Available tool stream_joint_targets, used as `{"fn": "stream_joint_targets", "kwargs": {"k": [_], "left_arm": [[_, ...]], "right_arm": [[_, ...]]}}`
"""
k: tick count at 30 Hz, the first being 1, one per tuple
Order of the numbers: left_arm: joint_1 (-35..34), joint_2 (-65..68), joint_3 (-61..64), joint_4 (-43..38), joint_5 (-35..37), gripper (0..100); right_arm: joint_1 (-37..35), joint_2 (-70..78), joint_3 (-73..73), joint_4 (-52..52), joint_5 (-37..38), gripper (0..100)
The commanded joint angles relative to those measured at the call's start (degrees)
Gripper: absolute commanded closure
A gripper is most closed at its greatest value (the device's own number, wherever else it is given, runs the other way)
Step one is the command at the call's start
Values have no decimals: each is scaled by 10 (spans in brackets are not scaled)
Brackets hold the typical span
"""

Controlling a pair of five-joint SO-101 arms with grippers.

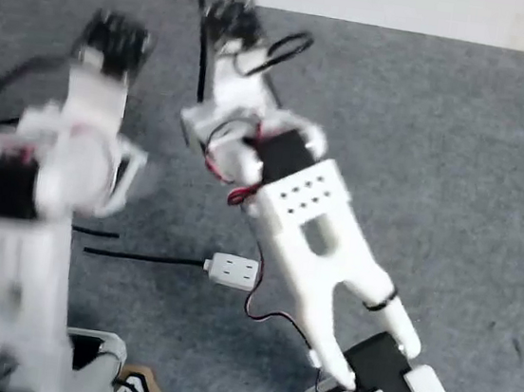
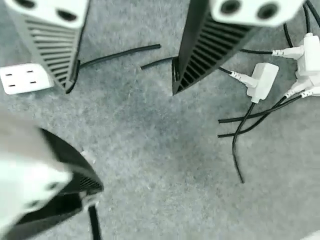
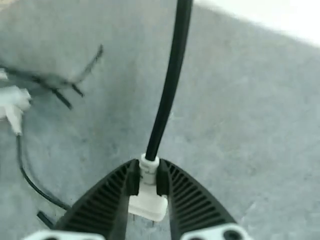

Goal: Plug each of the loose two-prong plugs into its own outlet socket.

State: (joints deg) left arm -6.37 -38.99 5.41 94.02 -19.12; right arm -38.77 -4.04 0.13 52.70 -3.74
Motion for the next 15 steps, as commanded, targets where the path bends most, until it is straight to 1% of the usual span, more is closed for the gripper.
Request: {"fn": "stream_joint_targets", "kwargs": {"k": [1,5,9,11,15], "left_arm": [[-11,-271,243,-98,-4,697],[-11,-422,390,-140,-7,693],[-12,-501,510,-161,-4,591],[-11,-523,542,-161,-4,558],[15,-531,554,-160,-4,556]], "right_arm": [[4,-36,134,-105,-5,992],[12,-118,186,-110,-5,992],[29,-245,209,-32,-18,993],[30,-295,227,-4,-28,993],[30,-346,279,2,-31,993]]}}
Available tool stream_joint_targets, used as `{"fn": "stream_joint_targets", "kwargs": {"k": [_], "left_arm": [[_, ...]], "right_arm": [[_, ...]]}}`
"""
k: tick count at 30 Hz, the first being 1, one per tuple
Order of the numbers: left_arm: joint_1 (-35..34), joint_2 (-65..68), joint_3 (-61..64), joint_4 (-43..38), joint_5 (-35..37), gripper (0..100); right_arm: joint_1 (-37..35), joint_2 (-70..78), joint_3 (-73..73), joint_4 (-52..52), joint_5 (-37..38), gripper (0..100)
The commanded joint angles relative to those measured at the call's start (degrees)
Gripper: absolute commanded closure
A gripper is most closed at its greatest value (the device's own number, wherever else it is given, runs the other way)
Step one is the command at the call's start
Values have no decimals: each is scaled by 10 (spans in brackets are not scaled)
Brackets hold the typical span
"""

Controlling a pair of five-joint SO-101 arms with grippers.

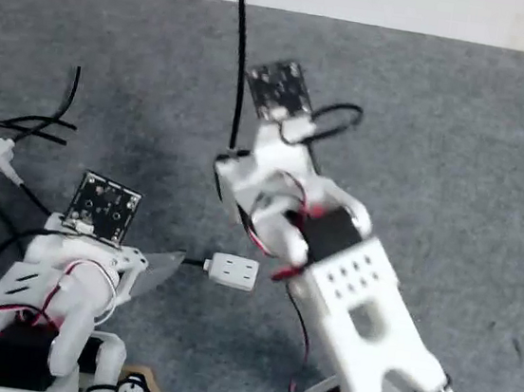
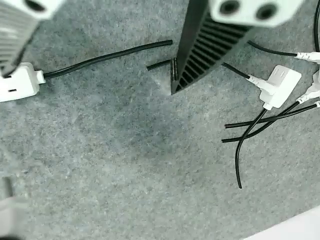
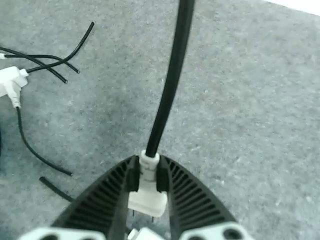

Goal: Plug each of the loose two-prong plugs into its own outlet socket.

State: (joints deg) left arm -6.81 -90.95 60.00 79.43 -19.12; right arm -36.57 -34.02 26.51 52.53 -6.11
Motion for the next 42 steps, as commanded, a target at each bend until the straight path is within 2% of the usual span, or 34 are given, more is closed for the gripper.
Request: {"fn": "stream_joint_targets", "kwargs": {"k": [1,6,11,15,26,31,36,42], "left_arm": [[28,-11,8,-14,-4,557],[46,-10,15,-62,13,557],[83,-9,97,-154,40,558],[114,-9,134,-193,41,582],[112,-9,137,-207,38,593],[71,-9,167,-260,37,592],[69,-9,185,-272,37,592],[66,-9,186,-278,25,592]], "right_arm": [[8,-46,22,1,-7,993],[-15,-46,49,-20,-19,993],[-52,-46,51,-18,-23,993],[-65,-46,51,-16,-23,993],[-65,-46,52,27,-18,993],[-62,-46,46,75,8,992],[-65,-46,38,104,11,992],[-75,-45,17,176,92,992]]}}
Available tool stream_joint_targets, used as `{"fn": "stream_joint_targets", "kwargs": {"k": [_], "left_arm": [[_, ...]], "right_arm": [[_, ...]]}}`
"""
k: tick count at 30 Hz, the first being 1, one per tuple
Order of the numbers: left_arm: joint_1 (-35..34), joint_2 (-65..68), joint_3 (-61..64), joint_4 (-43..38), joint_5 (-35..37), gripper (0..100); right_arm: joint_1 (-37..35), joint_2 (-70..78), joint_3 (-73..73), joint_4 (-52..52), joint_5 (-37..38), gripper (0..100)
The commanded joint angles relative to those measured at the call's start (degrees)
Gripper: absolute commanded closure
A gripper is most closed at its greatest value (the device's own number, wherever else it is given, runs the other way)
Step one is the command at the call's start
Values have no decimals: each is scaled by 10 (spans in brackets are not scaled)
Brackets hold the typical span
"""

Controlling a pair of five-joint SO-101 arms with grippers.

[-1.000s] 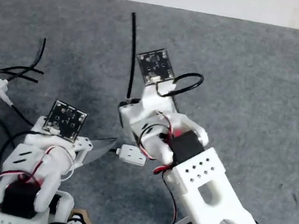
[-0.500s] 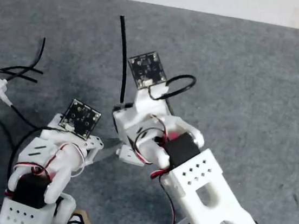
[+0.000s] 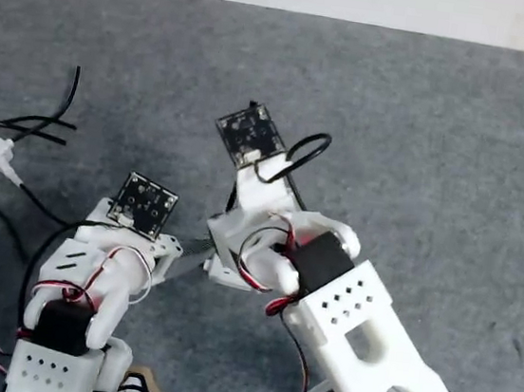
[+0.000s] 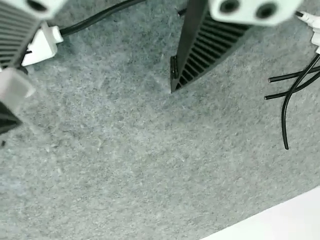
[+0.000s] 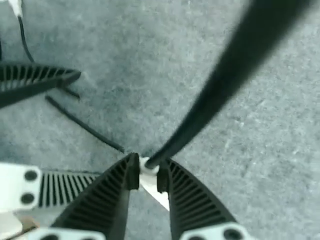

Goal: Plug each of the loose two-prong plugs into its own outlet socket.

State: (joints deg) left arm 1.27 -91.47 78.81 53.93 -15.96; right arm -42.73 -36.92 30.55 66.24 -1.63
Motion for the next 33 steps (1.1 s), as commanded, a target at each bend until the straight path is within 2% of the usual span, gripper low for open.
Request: {"fn": "stream_joint_targets", "kwargs": {"k": [1,16,23,28,33], "left_arm": [[-17,-4,-1,-25,-5,592],[-36,-4,-1,-25,-6,592],[-99,-4,22,-80,-6,594],[-115,-4,20,-49,26,596],[-119,-4,19,17,35,593]], "right_arm": [[-16,-16,-22,51,62,992],[-15,-16,-20,92,109,992],[-15,-15,-16,95,128,992],[-15,12,-13,87,144,992],[-17,128,-44,96,301,992]]}}
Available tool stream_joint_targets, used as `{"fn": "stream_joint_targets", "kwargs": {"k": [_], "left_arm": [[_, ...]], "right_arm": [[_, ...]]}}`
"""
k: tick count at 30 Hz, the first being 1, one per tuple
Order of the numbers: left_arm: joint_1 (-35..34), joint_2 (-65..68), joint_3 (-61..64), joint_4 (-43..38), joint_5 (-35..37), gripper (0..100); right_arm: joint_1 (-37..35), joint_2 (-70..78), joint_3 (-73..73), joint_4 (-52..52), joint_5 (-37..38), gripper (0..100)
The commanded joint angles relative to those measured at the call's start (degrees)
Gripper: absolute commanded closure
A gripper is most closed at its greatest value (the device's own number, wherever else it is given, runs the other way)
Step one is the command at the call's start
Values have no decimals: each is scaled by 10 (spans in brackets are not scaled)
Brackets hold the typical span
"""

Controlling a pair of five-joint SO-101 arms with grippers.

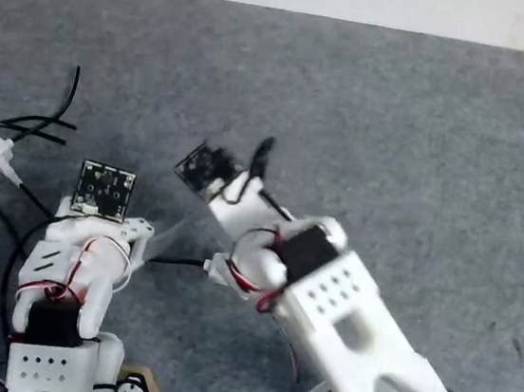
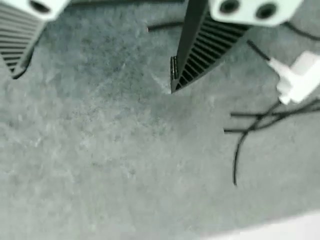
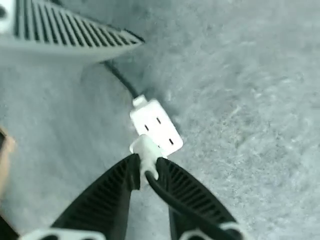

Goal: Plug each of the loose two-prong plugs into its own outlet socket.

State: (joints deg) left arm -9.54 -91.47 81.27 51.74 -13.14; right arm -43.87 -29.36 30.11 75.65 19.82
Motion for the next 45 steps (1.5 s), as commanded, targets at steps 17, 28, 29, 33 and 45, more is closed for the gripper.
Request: {"fn": "stream_joint_targets", "kwargs": {"k": [17,28,29,33,45], "left_arm": [[-126,555,-279,45,-9,592],[-131,735,-470,145,-43,596],[-132,735,-471,145,-43,596],[-136,735,-473,145,-42,596],[-135,736,-471,145,-42,596]], "right_arm": [[-57,189,-291,182,490,991],[-60,189,-185,65,574,990],[-60,189,-165,39,573,990],[-57,188,-116,-18,570,990],[-57,189,-111,-29,561,990]]}}
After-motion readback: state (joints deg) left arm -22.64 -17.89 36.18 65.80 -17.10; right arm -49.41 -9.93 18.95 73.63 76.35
